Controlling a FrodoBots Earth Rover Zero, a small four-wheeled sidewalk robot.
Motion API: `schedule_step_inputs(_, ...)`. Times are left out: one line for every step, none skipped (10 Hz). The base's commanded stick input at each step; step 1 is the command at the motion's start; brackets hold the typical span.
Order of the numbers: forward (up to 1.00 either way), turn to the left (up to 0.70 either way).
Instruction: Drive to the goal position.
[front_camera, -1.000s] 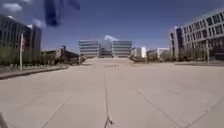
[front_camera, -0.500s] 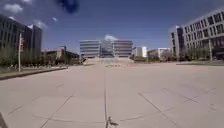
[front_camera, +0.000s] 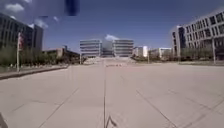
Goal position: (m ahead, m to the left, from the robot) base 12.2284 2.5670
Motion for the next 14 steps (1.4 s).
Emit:
schedule_step_inputs(0.70,0.00)
schedule_step_inputs(0.70,0.00)
schedule_step_inputs(0.70,0.00)
schedule_step_inputs(0.70,0.00)
schedule_step_inputs(0.70,0.00)
schedule_step_inputs(0.70,0.00)
schedule_step_inputs(0.70,0.00)
schedule_step_inputs(0.70,0.00)
schedule_step_inputs(0.70,0.00)
schedule_step_inputs(0.70,0.00)
schedule_step_inputs(0.70,0.00)
schedule_step_inputs(0.70,0.00)
schedule_step_inputs(0.70,0.00)
schedule_step_inputs(0.70,0.00)
